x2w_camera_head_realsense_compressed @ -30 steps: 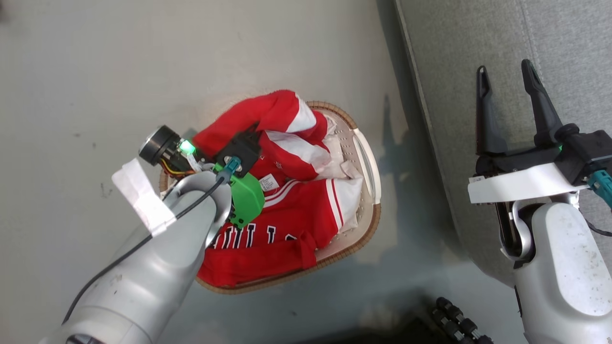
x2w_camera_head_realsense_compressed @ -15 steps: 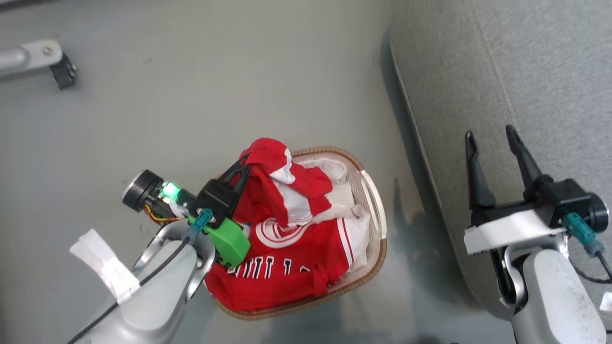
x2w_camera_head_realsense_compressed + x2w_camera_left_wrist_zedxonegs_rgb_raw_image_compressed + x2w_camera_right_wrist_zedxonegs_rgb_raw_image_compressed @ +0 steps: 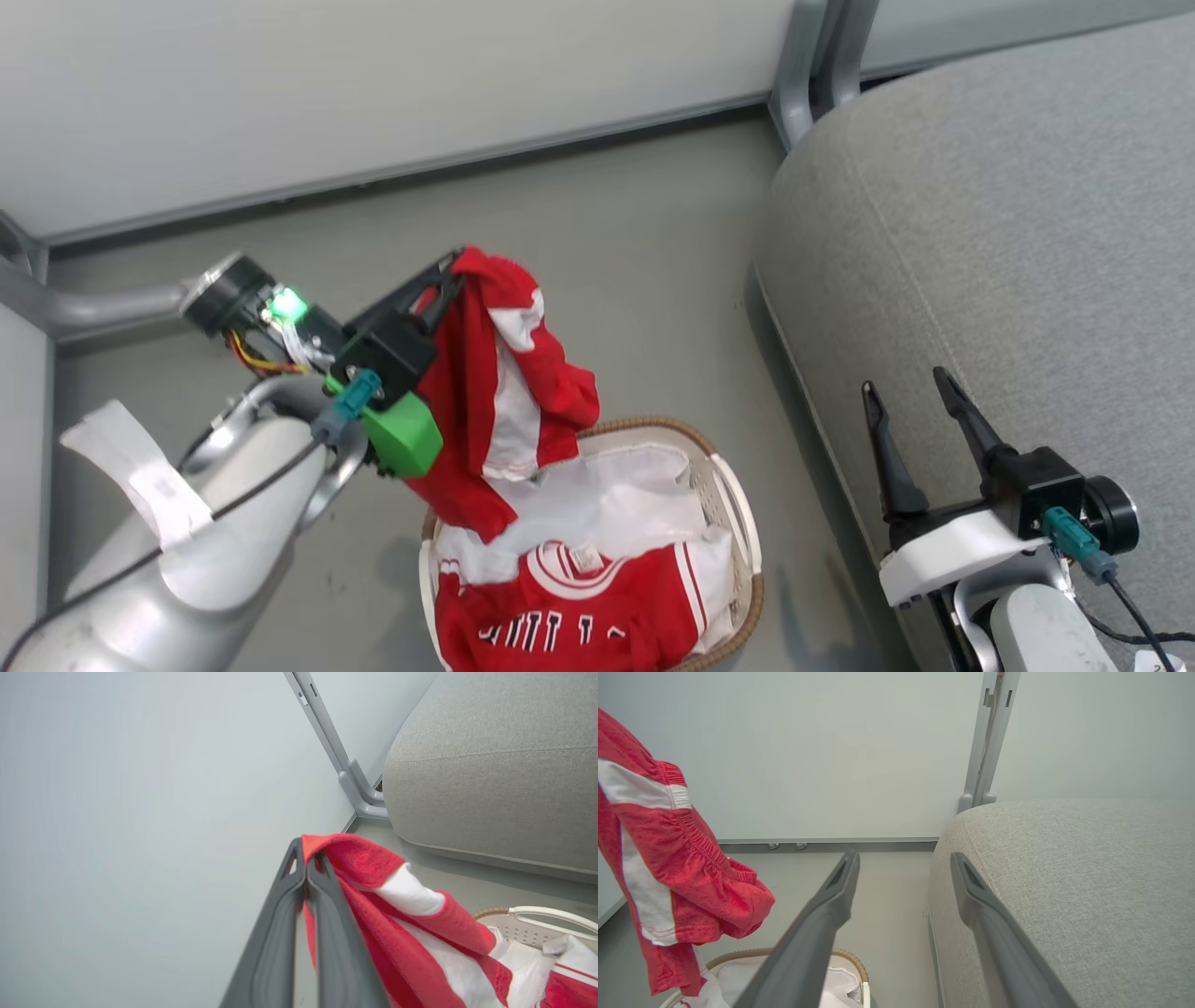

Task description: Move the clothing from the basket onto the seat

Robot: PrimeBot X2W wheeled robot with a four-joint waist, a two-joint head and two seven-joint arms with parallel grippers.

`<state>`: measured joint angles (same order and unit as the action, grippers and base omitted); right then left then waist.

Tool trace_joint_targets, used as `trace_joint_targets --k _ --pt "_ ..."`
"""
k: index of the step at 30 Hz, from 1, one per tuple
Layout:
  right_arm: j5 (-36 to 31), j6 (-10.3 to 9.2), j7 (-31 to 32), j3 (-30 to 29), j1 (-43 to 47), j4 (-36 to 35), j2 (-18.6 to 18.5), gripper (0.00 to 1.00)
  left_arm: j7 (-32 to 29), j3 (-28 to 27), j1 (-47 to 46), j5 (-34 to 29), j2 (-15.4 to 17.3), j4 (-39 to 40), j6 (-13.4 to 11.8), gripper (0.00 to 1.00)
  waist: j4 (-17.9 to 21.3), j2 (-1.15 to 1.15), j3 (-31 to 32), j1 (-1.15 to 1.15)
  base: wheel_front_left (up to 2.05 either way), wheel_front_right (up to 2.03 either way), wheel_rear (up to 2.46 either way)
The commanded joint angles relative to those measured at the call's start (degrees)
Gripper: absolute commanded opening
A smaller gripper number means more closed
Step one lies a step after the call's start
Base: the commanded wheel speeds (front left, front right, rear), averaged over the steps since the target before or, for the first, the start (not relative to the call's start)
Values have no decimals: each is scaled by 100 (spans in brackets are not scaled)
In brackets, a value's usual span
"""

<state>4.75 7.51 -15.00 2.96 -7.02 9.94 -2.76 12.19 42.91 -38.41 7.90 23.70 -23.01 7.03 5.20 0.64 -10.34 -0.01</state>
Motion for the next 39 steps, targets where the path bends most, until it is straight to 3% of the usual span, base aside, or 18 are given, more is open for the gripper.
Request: trace_joint_targets --k 1,14,22,33,39 --pt "-37 -4 -28 32 116 7 -23 100 -48 -2 -158 72 61 88 5 0 40 -64 570 1 0 0 0" --pt "-102 -4 -28 421 219 -4 -22 100 -794 -214 -1159 400 338 850 34 0 286 -64 890 1 0 0 0" --pt "-8 -4 -28 882 3 -40 -20 100 -962 -139 -1302 472 138 911 -22 0 316 -64 996 1 0 0 0" --pt "117 -4 -28 2448 -840 20 -23 100 -1147 73 -1444 571 -168 1005 -12 0 136 -64 1043 1 0 0 0" --pt "-112 -4 -28 2509 -1347 522 -15 100 -1250 234 -1572 726 -370 1076 15 0 -1 -64 1049 1 0 0 0"
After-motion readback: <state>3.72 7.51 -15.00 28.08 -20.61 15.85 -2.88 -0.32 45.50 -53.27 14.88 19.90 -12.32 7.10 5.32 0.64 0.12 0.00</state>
